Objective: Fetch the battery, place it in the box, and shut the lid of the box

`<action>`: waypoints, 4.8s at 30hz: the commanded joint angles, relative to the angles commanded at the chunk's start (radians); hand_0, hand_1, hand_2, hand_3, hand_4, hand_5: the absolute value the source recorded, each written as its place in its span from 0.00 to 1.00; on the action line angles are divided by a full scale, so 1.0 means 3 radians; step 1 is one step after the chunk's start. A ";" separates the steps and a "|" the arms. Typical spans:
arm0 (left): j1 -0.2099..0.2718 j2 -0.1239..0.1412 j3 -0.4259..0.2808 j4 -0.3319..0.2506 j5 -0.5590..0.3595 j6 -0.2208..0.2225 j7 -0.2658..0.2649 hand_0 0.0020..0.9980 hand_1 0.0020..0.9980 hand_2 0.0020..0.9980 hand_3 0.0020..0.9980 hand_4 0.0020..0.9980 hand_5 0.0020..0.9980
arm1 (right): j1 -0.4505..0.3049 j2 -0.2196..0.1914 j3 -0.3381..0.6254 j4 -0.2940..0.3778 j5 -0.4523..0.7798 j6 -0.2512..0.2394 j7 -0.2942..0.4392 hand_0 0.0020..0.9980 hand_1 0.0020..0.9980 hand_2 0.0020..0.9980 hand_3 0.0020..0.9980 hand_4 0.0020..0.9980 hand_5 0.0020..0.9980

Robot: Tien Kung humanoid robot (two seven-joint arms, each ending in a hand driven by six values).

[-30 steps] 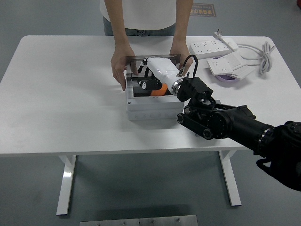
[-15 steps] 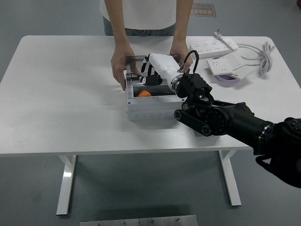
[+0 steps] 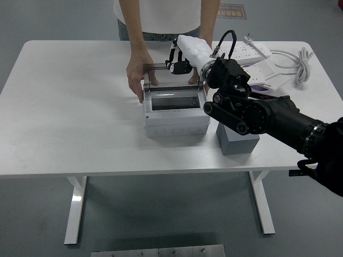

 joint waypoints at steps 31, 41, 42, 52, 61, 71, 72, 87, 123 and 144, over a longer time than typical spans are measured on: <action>-0.0063 -0.0016 -0.0044 -0.0002 0.0101 -0.0048 0.0006 0.53 0.73 0.64 0.54 0.24 0.00 | 0.0027 0.0080 -0.0114 -0.0208 0.0259 -0.0025 0.0306 0.74 0.62 0.61 0.64 0.96 0.85; -0.0057 -0.0015 -0.0046 -0.0003 0.0109 -0.0050 0.0010 0.52 0.73 0.63 0.54 0.23 0.00 | 0.0000 0.0097 -0.0162 -0.0206 0.0275 -0.0056 0.0314 0.76 0.63 0.62 0.65 1.00 0.91; -0.0058 -0.0014 -0.0046 -0.0003 0.0110 -0.0050 0.0009 0.52 0.73 0.63 0.54 0.23 0.00 | -0.0005 0.0099 -0.0177 -0.0205 0.0280 -0.0055 0.0313 0.76 0.63 0.62 0.65 1.00 0.91; -0.0062 -0.0016 -0.0047 0.0001 0.0117 -0.0056 0.0000 0.52 0.73 0.63 0.54 0.22 0.00 | -0.0086 0.0096 -0.0328 -0.0225 0.0329 -0.0025 0.0308 0.76 0.62 0.62 0.65 1.00 0.93; -0.0048 -0.0015 -0.0024 0.0001 0.0070 -0.0032 -0.0002 0.52 0.73 0.63 0.54 0.21 0.00 | -0.0111 0.0048 -0.0381 -0.0165 0.0264 -0.0008 0.0248 0.76 0.62 0.62 0.65 1.00 0.93; -0.0033 -0.0014 0.0002 0.0005 0.0013 -0.0005 -0.0009 0.52 0.73 0.63 0.54 0.21 0.00 | -0.0161 -0.0061 -0.0386 -0.0039 0.0149 -0.0014 0.0151 0.64 0.57 0.61 0.65 1.00 0.93; -0.0032 -0.0014 0.0006 0.0006 0.0005 -0.0002 -0.0011 0.52 0.73 0.63 0.54 0.21 0.00 | -0.0165 -0.0075 -0.0380 -0.0019 0.0126 -0.0016 0.0138 0.64 0.57 0.61 0.65 1.00 0.93; -0.0008 -0.0021 0.0030 0.0010 -0.0041 0.0015 -0.0017 0.52 0.73 0.63 0.54 0.21 0.00 | -0.0231 -0.0281 -0.0284 0.0275 -0.0230 -0.0026 -0.0110 0.24 0.42 0.55 0.64 0.99 0.94; 0.0003 -0.0027 0.0069 0.0009 -0.0094 0.0036 -0.0016 0.52 0.73 0.63 0.54 0.22 0.00 | -0.0458 -0.0477 -0.0258 0.0797 -0.0500 0.0053 -0.0309 0.14 0.35 0.47 0.61 0.93 0.91; 0.0003 -0.0039 0.0069 0.0008 -0.0072 0.0033 -0.0014 0.52 0.73 0.63 0.54 0.22 0.00 | -0.0489 -0.0501 -0.0241 0.0840 -0.0524 0.0086 -0.0355 0.14 0.35 0.46 0.61 0.90 0.90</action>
